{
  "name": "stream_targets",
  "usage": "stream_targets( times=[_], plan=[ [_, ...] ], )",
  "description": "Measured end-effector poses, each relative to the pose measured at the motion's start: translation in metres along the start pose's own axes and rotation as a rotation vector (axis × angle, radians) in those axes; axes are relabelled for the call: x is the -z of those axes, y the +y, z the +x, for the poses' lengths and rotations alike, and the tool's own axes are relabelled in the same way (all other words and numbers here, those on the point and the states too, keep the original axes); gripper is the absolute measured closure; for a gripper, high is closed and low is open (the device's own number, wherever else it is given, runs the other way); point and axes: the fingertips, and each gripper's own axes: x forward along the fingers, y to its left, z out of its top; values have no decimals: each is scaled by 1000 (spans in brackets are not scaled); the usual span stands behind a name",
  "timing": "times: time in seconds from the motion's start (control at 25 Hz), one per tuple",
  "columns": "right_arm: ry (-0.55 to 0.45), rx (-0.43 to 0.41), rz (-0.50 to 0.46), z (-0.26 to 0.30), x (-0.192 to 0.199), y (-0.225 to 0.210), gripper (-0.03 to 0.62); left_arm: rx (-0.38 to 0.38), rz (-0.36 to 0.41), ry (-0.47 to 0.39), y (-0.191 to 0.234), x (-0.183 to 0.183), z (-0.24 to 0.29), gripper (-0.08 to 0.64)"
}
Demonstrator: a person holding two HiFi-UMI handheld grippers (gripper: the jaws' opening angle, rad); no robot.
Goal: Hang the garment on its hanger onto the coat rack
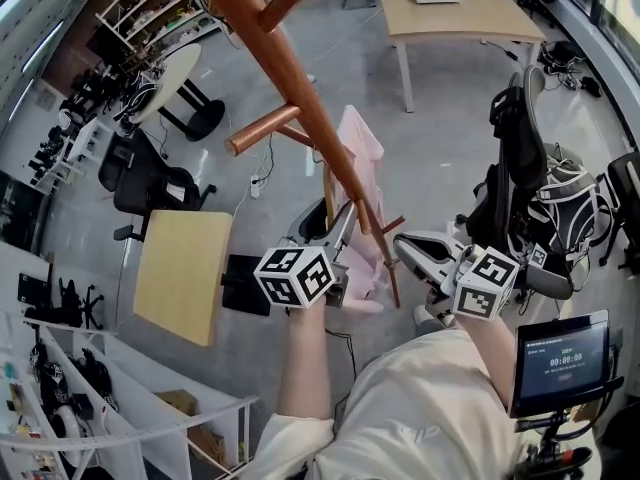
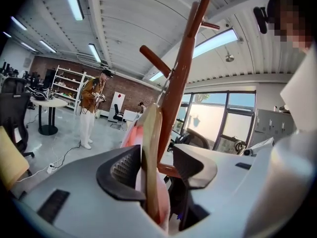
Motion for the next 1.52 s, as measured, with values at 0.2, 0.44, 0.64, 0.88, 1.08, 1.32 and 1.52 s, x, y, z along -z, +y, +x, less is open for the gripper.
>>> stream_targets(
  times=[0.2, 0.44, 0.64, 0.88, 1.08, 1.32, 1.52],
  plan=[
    [10, -21, 0, 0, 3, 5, 580, 4, 16, -78, -8, -13, -12, 341],
    [19, -49, 5, 0, 4, 13, 579, -3, 21, -110, -16, -20, -27, 336],
    [23, -72, 10, 1, 6, 18, 580, -24, 19, -138, -17, -23, -41, 336],
    [37, -122, 21, 13, 9, 30, 580, -53, -14, -205, -13, -29, -73, 336],
    [73, -209, 29, 32, 16, 54, 580, -142, -9, -244, -6, -31, -113, 336],
    [167, -388, 48, 77, 49, 108, 580, -348, -47, -295, 36, -15, -197, 336],
    [257, -544, 80, 104, 79, 159, 579, -516, -88, -348, 49, 3, -271, 336]
  ],
)
